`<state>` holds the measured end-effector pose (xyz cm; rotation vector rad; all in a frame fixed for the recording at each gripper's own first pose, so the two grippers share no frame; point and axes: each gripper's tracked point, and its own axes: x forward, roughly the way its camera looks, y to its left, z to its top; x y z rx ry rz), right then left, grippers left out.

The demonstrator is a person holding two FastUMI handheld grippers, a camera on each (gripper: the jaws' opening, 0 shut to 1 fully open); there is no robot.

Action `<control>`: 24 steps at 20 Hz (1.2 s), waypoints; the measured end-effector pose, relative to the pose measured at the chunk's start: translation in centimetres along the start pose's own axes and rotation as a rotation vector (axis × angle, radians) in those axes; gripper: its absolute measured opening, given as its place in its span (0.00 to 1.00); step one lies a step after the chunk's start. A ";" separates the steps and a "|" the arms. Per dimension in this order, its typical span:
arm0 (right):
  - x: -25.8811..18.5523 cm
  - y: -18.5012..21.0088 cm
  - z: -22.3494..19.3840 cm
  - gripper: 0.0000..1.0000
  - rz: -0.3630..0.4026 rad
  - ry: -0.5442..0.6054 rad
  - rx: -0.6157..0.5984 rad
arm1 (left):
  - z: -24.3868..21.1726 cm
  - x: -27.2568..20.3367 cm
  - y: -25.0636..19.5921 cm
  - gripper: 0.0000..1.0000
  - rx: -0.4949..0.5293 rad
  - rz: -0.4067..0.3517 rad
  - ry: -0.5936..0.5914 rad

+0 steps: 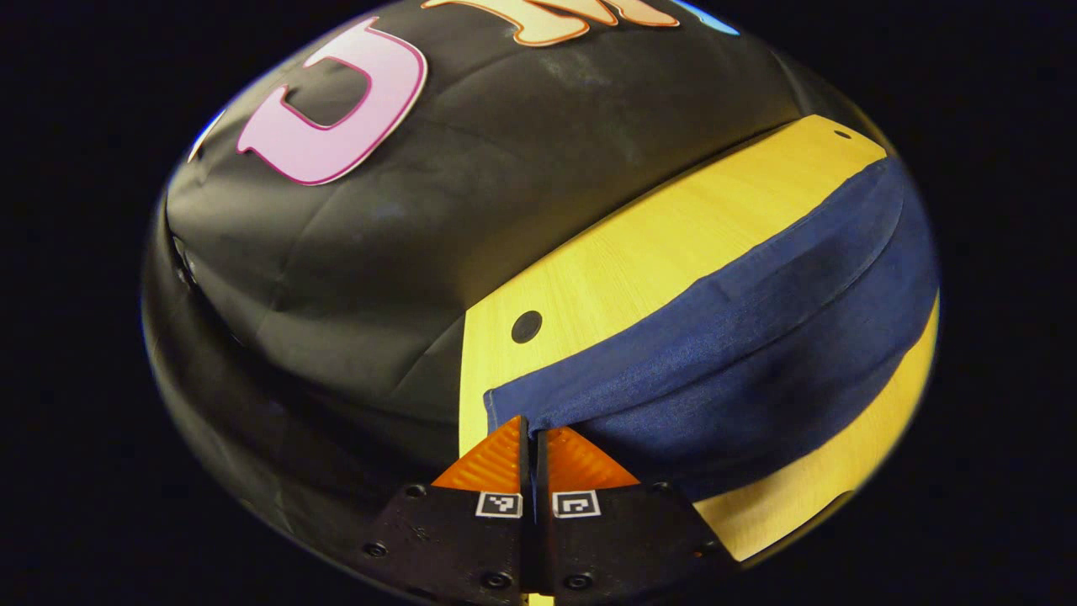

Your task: Grasp the waist and the cuffs of the jeans and fold them to make the two legs overlap; first hold the waist and fold one-third of the jeans toward the cuffs, then hold the cuffs and fold the remaining one-third in the same direction to finish folding.

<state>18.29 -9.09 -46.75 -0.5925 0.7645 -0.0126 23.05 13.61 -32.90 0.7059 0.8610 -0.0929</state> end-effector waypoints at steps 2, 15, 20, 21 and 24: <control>2.6 1.5 -0.9 0.02 0.025 0.030 0.002 | 0.3 1.9 -1.0 0.00 0.022 0.001 0.017; -2.1 -6.3 -0.1 1.00 -0.036 0.006 0.429 | 5.1 -2.1 -2.3 0.95 -0.366 -0.050 -0.206; -2.7 -9.7 -8.5 1.00 -0.127 0.176 0.627 | 8.7 -4.0 -2.6 0.95 -0.430 -0.121 -0.317; -2.7 -10.3 -10.4 1.00 -0.159 0.216 0.641 | 8.8 -4.6 -2.6 0.95 -0.429 -0.132 -0.319; -2.1 -10.4 -14.4 1.00 -0.203 0.317 0.704 | 10.3 -5.8 -2.9 0.95 -0.432 -0.158 -0.339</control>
